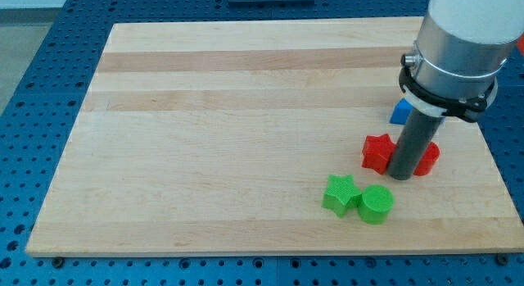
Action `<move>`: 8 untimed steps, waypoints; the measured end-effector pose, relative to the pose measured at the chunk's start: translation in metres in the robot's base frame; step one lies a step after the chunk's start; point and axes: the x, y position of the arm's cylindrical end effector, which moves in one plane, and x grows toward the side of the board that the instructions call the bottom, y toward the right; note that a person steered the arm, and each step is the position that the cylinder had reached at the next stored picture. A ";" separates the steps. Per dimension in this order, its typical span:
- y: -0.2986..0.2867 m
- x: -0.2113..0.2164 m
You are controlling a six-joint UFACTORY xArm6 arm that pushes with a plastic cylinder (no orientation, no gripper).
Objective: Push the green circle into the green star
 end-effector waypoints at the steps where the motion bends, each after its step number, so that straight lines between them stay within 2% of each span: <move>1: 0.000 0.006; 2: 0.000 0.047; 5: -0.010 0.047; 8: -0.059 0.048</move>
